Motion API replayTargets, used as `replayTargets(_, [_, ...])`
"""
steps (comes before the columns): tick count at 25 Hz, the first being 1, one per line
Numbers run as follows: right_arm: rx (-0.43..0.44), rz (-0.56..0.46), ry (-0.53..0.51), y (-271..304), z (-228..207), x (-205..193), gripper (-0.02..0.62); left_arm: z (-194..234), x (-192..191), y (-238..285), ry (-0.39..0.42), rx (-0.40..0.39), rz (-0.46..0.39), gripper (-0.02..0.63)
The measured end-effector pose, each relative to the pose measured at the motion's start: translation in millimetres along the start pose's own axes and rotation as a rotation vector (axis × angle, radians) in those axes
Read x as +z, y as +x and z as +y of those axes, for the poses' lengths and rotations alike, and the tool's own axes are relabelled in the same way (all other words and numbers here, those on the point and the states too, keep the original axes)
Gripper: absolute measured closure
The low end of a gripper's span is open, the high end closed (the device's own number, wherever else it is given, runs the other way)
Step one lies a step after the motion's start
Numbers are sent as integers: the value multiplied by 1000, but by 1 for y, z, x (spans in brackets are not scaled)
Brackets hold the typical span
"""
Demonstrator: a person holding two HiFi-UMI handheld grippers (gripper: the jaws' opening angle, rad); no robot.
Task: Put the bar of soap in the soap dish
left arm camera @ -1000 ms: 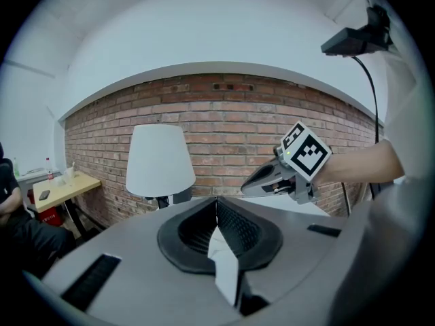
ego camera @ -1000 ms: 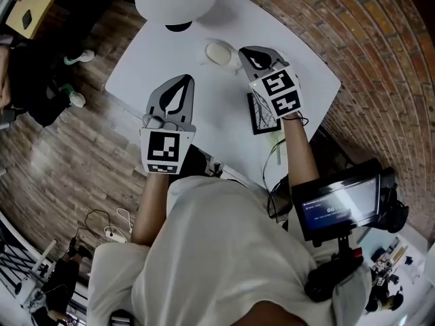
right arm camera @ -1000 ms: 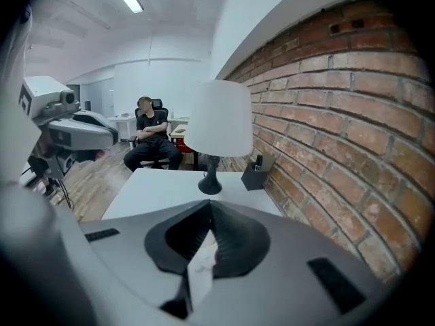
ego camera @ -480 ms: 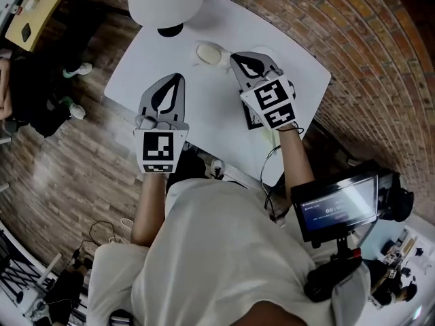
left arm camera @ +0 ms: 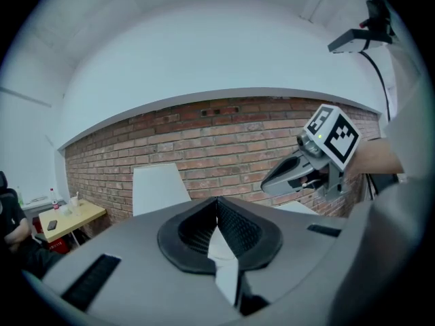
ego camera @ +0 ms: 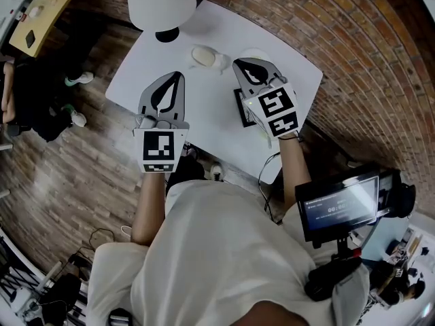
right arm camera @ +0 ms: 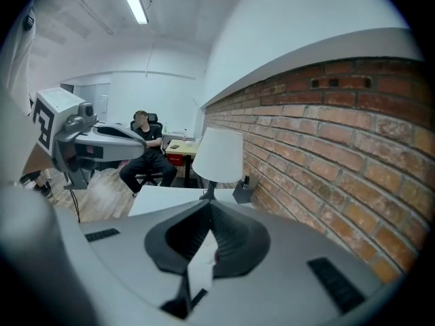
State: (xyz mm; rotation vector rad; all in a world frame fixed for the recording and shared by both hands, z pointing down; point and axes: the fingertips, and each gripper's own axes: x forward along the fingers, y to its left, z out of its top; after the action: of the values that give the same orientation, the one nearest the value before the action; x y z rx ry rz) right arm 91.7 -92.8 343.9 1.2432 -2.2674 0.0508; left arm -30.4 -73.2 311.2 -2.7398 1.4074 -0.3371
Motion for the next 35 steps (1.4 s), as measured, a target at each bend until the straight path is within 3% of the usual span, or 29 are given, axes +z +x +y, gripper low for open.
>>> replayTargets(35, [-127,-305,19,-209,56,48,589,-104,99,-119,117,29,-176,598])
